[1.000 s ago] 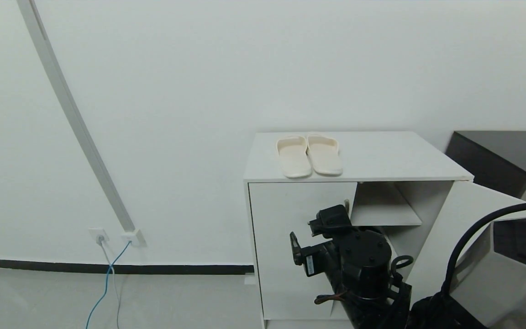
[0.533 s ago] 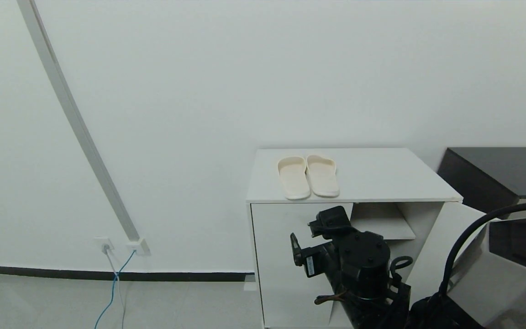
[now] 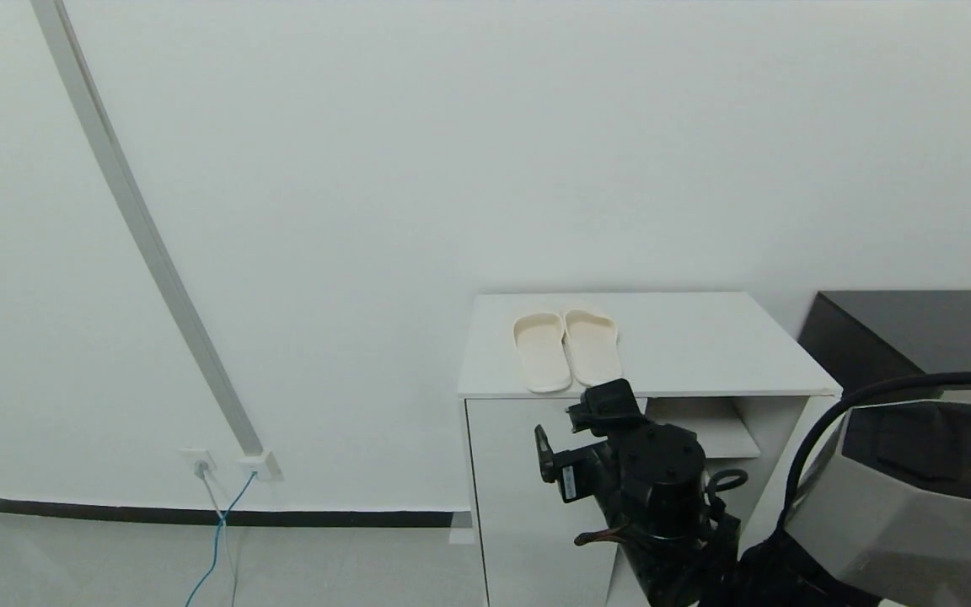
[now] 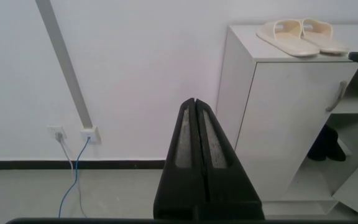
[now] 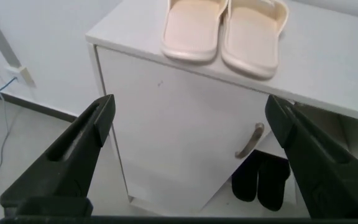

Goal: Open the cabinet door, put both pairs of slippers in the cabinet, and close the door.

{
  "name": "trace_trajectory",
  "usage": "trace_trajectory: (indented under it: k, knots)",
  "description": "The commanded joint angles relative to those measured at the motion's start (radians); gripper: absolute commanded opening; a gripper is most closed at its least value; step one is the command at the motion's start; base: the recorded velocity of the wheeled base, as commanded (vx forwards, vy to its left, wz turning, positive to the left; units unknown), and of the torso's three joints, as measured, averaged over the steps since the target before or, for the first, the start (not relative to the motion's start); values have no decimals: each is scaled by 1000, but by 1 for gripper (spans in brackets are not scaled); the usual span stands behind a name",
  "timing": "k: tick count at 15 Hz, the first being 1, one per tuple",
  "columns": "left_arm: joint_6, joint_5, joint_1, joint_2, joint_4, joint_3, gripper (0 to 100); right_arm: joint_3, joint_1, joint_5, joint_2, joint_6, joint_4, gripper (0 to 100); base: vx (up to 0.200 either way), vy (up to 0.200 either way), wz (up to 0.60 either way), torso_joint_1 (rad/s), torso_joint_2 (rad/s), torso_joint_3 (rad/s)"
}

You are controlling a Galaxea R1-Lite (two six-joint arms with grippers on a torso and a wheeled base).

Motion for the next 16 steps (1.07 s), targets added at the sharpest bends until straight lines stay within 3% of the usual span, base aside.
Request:
trace_trajectory:
  k: [1, 4, 5, 6, 11, 16]
  knots:
    - [0, 0, 1, 1, 0, 0, 0, -116, -41, -3, 9, 23, 147, 100, 0, 0, 0, 188, -359, -188]
    - [0, -1, 1, 1, 0, 0, 0, -326, -58, -1, -63, 169, 540, 100, 0, 0, 0, 128, -253, -139]
    - [0, -1, 1, 1, 0, 0, 0, -349, -61, -1, -66, 187, 581, 100, 0, 0, 0, 32, -51, -36]
    - [0, 0, 1, 1, 0, 0, 0, -460, -75, 10, -71, 272, 747, 100, 0, 0, 0, 0, 0, 0]
    - [-1, -1, -1, 1, 0, 0, 0, -463, -80, 25, -69, 298, 779, 100, 0, 0, 0, 0, 0, 0]
    - [0, -1, 1, 1, 2, 0, 0, -432, -75, 25, -71, 310, 761, 100, 200, 0, 0, -1, -2, 3]
